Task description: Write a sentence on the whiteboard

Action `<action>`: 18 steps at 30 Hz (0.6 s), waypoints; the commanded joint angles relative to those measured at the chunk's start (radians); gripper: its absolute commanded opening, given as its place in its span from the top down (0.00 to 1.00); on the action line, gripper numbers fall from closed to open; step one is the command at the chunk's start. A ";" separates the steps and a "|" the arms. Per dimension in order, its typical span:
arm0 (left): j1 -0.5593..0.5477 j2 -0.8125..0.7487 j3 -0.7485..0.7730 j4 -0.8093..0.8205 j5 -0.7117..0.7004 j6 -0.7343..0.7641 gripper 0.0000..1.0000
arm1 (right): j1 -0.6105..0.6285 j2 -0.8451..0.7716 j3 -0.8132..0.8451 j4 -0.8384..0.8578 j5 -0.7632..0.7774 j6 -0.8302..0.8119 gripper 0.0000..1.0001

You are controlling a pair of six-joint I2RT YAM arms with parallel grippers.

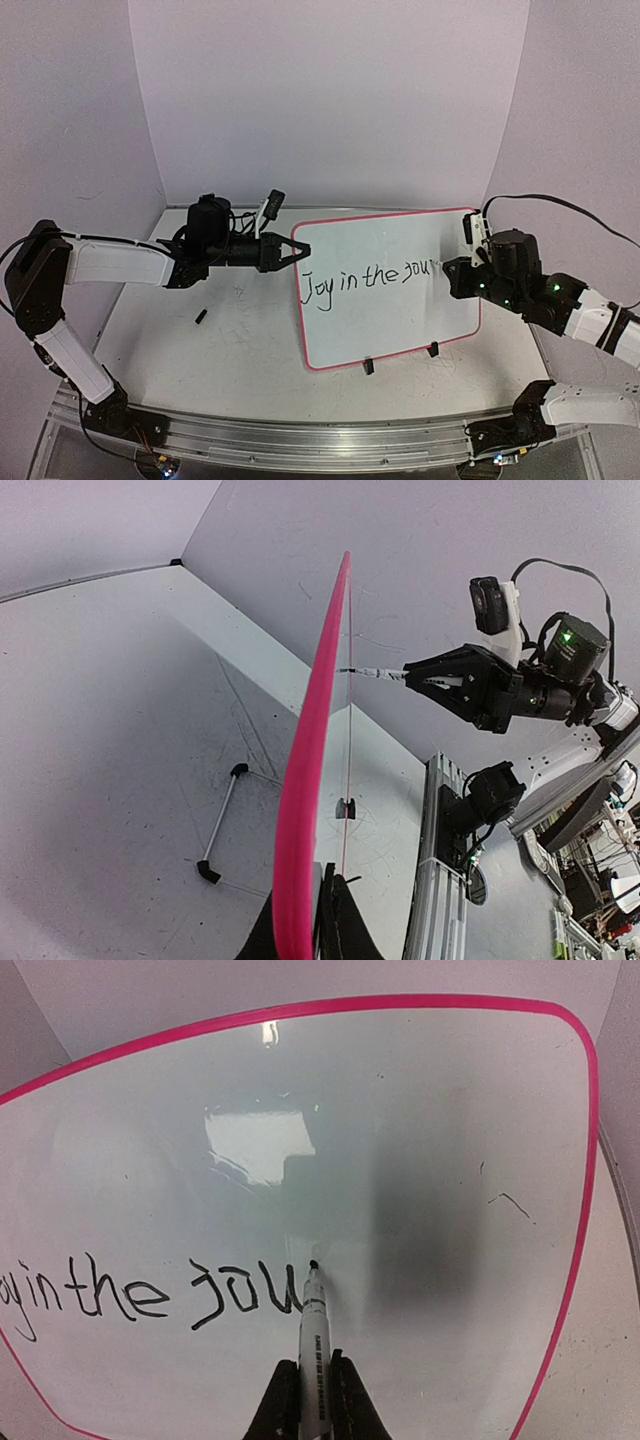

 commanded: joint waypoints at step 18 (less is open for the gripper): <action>0.006 0.038 0.009 -0.109 -0.130 0.095 1.00 | -0.003 0.019 -0.015 -0.050 -0.001 0.054 1.00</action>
